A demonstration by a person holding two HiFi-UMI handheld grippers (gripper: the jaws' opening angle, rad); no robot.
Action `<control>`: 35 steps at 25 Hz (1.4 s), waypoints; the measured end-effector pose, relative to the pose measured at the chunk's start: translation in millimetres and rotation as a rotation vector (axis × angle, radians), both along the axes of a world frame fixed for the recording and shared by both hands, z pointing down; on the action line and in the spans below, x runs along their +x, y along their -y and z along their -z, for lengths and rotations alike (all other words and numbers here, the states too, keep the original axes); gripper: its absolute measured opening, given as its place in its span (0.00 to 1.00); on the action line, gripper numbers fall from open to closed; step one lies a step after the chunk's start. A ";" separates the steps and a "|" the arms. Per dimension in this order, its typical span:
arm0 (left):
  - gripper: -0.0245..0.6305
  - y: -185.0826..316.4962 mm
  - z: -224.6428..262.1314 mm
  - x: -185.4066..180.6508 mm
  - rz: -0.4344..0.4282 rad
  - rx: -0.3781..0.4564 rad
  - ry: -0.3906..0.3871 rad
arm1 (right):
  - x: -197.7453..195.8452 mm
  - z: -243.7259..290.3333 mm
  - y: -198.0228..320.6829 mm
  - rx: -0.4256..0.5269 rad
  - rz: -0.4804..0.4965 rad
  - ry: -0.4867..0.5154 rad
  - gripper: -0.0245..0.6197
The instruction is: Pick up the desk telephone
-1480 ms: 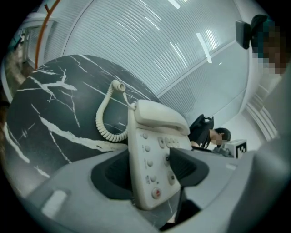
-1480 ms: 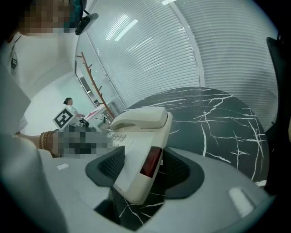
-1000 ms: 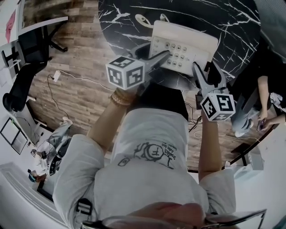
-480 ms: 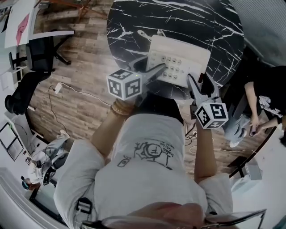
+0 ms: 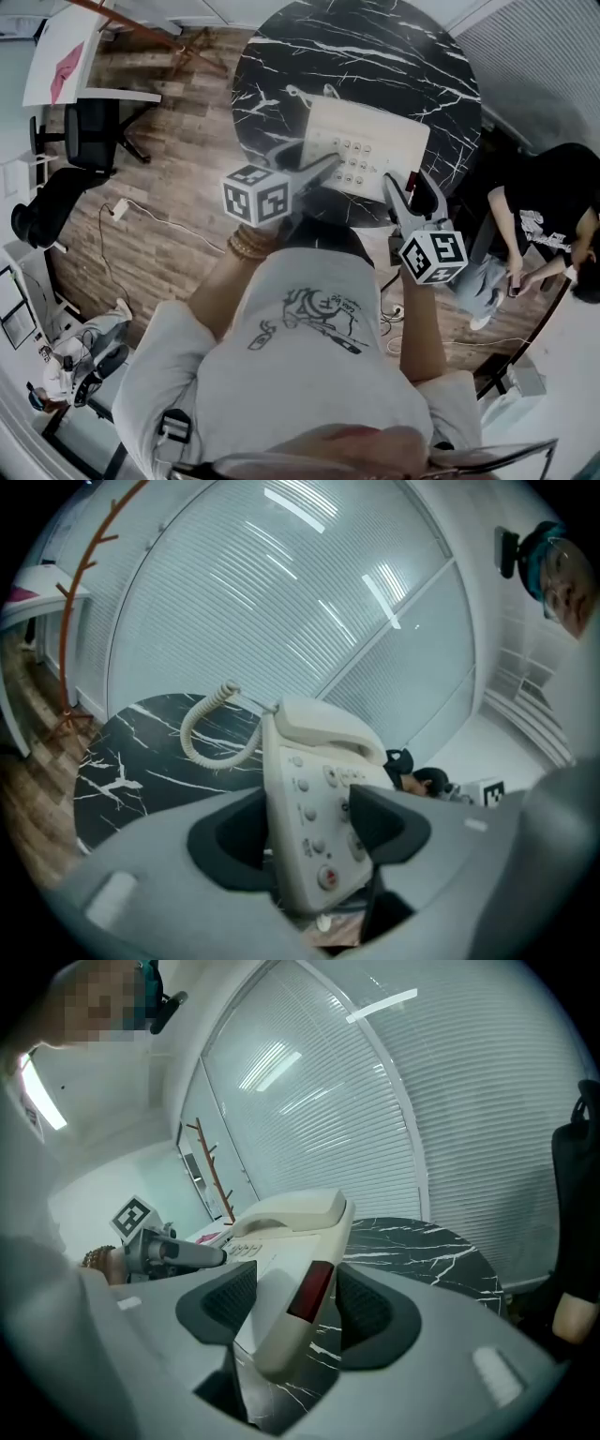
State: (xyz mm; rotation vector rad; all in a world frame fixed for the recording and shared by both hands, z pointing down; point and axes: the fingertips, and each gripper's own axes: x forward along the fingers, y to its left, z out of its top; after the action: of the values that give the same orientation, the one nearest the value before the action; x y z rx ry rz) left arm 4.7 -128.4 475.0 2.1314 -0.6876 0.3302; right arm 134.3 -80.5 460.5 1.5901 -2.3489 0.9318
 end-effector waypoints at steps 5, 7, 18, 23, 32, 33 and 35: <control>0.44 -3.7 33.9 1.4 0.007 0.026 -0.023 | 1.7 35.2 -3.6 0.041 -0.002 0.003 0.46; 0.44 -4.5 46.7 1.5 0.010 0.034 -0.035 | 1.8 49.2 -3.9 0.062 0.001 -0.005 0.46; 0.44 -16.4 101.2 -3.2 0.029 0.096 -0.057 | -2.8 101.1 -15.3 0.139 0.000 -0.002 0.46; 0.44 -24.2 117.0 -4.2 0.039 0.118 -0.068 | -3.5 116.5 -23.8 0.166 0.000 -0.010 0.46; 0.44 -30.6 146.9 -5.3 0.049 0.162 -0.086 | -4.4 146.0 -30.5 0.220 0.001 -0.015 0.46; 0.44 -30.5 149.0 -5.1 0.050 0.165 -0.088 | -4.3 148.3 -30.5 0.225 0.000 -0.016 0.46; 0.44 -30.2 150.8 -4.3 0.050 0.166 -0.092 | -3.5 151.0 -30.3 0.232 -0.002 -0.018 0.46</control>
State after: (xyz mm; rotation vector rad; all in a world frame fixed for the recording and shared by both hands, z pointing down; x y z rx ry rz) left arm 0.4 -98.3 324.1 2.2657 -0.7356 0.1511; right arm 130.8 -50.2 309.5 1.6723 -2.5204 0.6622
